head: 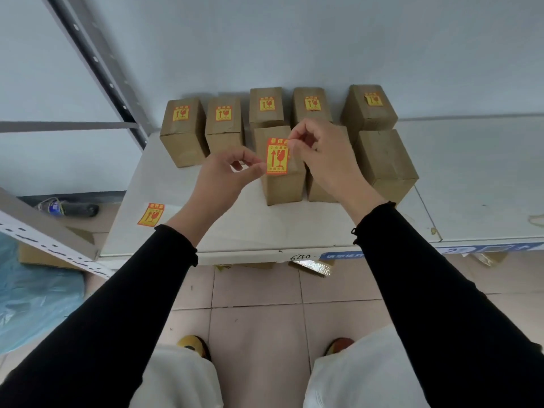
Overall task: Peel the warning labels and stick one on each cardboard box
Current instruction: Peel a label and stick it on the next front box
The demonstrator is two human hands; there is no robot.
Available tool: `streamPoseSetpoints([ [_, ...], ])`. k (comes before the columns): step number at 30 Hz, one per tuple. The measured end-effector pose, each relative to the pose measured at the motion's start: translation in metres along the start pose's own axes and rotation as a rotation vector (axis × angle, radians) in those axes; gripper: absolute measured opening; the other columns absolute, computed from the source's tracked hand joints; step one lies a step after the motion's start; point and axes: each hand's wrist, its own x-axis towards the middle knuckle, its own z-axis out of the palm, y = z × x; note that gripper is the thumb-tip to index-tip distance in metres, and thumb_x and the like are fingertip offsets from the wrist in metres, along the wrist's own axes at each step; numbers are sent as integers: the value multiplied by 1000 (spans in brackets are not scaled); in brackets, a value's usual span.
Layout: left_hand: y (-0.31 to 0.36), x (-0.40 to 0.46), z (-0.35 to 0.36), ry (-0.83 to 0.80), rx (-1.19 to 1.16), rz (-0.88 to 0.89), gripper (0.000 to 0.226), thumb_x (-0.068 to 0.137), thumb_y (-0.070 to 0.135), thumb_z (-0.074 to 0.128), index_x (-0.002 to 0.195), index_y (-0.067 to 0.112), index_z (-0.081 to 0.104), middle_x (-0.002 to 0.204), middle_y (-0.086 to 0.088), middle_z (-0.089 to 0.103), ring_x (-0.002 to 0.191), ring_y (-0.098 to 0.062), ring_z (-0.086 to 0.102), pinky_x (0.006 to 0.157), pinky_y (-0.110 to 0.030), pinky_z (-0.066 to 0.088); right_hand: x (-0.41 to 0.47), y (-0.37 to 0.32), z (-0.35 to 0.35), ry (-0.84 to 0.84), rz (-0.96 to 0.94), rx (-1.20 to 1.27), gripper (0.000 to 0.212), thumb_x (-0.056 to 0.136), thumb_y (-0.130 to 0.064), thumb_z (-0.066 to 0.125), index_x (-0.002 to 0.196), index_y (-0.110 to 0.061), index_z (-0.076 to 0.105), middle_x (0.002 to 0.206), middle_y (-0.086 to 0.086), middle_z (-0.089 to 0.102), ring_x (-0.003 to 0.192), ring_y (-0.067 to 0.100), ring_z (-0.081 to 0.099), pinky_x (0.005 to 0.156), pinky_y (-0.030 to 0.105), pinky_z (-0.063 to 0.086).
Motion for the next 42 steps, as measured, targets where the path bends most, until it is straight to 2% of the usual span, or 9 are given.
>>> streamPoseSetpoints([
  [4, 17, 10, 26, -31, -18, 17, 11, 88, 28, 72, 88, 18, 75, 80, 15, 64, 67, 2, 49, 68, -21, 41, -1, 15, -25, 33, 29, 72, 9, 95, -22, 63, 86, -21, 63, 86, -13, 64, 73, -5, 54, 65, 4, 39],
  [9, 44, 29, 59, -95, -56, -18, 11, 90, 27, 68, 87, 18, 73, 83, -1, 69, 72, -10, 55, 70, -26, 49, 12, 38, -51, 70, 114, 155, 6, 94, -21, 63, 89, -19, 64, 89, -10, 67, 79, 4, 59, 69, 16, 43],
  [13, 63, 57, 82, -163, -42, -62, 13, 92, 25, 66, 90, 14, 71, 76, 8, 65, 60, 4, 54, 62, -15, 42, 25, 57, -67, 113, 168, 175, 7, 98, -19, 59, 92, -17, 61, 86, -11, 63, 81, 5, 58, 74, 21, 48],
  [15, 68, 71, 92, -193, -16, -88, 15, 93, 24, 65, 93, 10, 71, 79, 6, 67, 58, 6, 54, 59, -13, 39, 32, 66, -67, 146, 195, 135, 8, 98, -19, 57, 92, -17, 61, 86, -11, 62, 81, 6, 58, 74, 23, 48],
  [16, 68, 77, 97, -207, 0, -104, 16, 93, 24, 66, 94, 9, 72, 82, 2, 69, 63, 1, 56, 60, -15, 40, 36, 71, -64, 162, 210, 92, 8, 99, -19, 56, 92, -18, 61, 86, -11, 63, 80, 6, 59, 71, 23, 48],
  [21, 63, 96, 114, -241, 71, -239, 18, 92, 19, 65, 96, 2, 72, 66, -1, 56, 57, -11, 47, 56, -22, 40, 48, 91, -45, 188, 263, -114, 10, 99, -21, 55, 89, -23, 57, 84, -10, 62, 74, 5, 57, 61, 22, 41],
  [30, 57, 110, 128, -304, 123, -391, 14, 92, 20, 67, 102, 9, 70, 77, -6, 70, 56, -11, 62, 52, -20, 52, 55, 108, -31, 139, 278, -251, 8, 98, -25, 59, 90, -23, 60, 89, -9, 64, 80, 8, 60, 57, 19, 42],
  [35, 55, 111, 130, -300, 82, -430, 17, 91, 19, 70, 103, 8, 70, 87, -7, 75, 66, -13, 71, 74, -30, 62, 55, 110, -29, 112, 273, -296, 7, 96, -25, 63, 89, -23, 63, 88, -9, 65, 80, 8, 60, 56, 18, 38],
  [42, 49, 111, 133, -281, 80, -424, 16, 90, 21, 72, 100, 9, 71, 87, -6, 75, 65, -10, 71, 74, -29, 62, 56, 110, -25, 104, 264, -321, 6, 96, -24, 63, 90, -22, 65, 91, -6, 66, 81, 9, 59, 55, 15, 34],
])
